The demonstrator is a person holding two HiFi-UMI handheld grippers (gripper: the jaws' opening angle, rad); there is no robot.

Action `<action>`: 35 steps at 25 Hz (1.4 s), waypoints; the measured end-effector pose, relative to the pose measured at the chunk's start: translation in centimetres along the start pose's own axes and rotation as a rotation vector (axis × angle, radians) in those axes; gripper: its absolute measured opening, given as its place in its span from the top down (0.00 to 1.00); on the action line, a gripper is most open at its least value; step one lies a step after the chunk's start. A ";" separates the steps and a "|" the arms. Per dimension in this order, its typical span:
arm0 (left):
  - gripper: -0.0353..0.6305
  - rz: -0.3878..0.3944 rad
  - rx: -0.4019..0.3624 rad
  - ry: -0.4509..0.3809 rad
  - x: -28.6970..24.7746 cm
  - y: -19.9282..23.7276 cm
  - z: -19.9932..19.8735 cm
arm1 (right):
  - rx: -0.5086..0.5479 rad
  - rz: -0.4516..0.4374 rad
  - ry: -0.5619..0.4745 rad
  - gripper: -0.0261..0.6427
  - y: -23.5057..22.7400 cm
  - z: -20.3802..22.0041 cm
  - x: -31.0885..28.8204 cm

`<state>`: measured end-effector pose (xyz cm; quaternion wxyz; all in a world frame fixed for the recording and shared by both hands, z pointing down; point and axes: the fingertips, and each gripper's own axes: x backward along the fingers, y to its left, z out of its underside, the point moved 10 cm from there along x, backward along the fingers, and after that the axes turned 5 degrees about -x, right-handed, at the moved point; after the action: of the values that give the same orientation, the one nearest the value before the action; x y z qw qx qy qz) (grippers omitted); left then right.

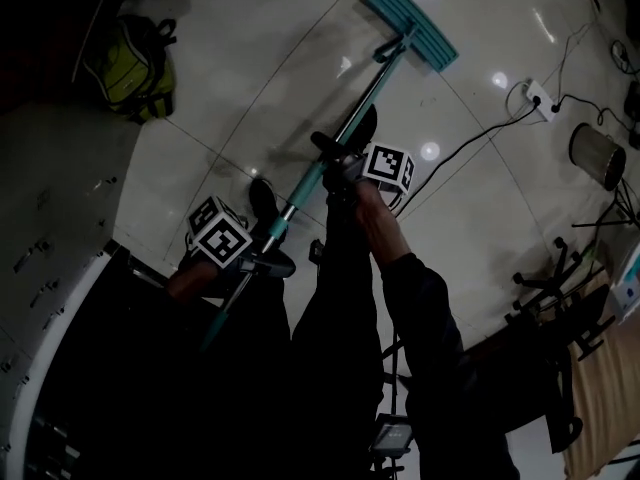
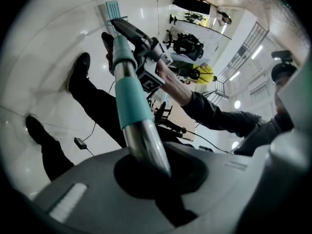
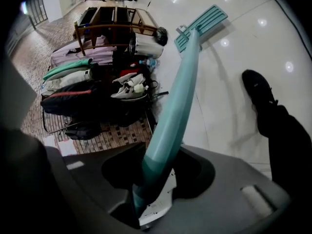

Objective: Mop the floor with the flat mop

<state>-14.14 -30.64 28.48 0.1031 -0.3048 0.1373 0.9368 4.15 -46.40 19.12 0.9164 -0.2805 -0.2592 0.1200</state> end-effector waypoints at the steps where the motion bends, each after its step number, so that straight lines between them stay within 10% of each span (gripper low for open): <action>1: 0.90 -0.006 -0.001 0.001 0.4 0.6 2.0 | -0.001 0.001 0.006 0.71 -0.6 1.9 -0.7; 10: 0.90 -0.013 0.060 0.003 2.3 5.9 16.6 | -0.053 0.031 0.076 0.71 -7.5 15.9 -5.9; 16: 0.88 0.008 0.066 0.006 4.1 8.0 17.9 | -0.083 0.022 0.049 0.71 -9.3 17.4 -8.2; 35: 0.89 0.040 0.065 -0.011 0.1 1.0 -5.4 | -0.095 0.034 -0.012 0.71 -1.6 -4.6 -0.9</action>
<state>-11.55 -33.30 24.38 0.0948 -0.2933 0.1734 0.9354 6.00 -50.13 16.37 0.8983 -0.3271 -0.2656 0.1247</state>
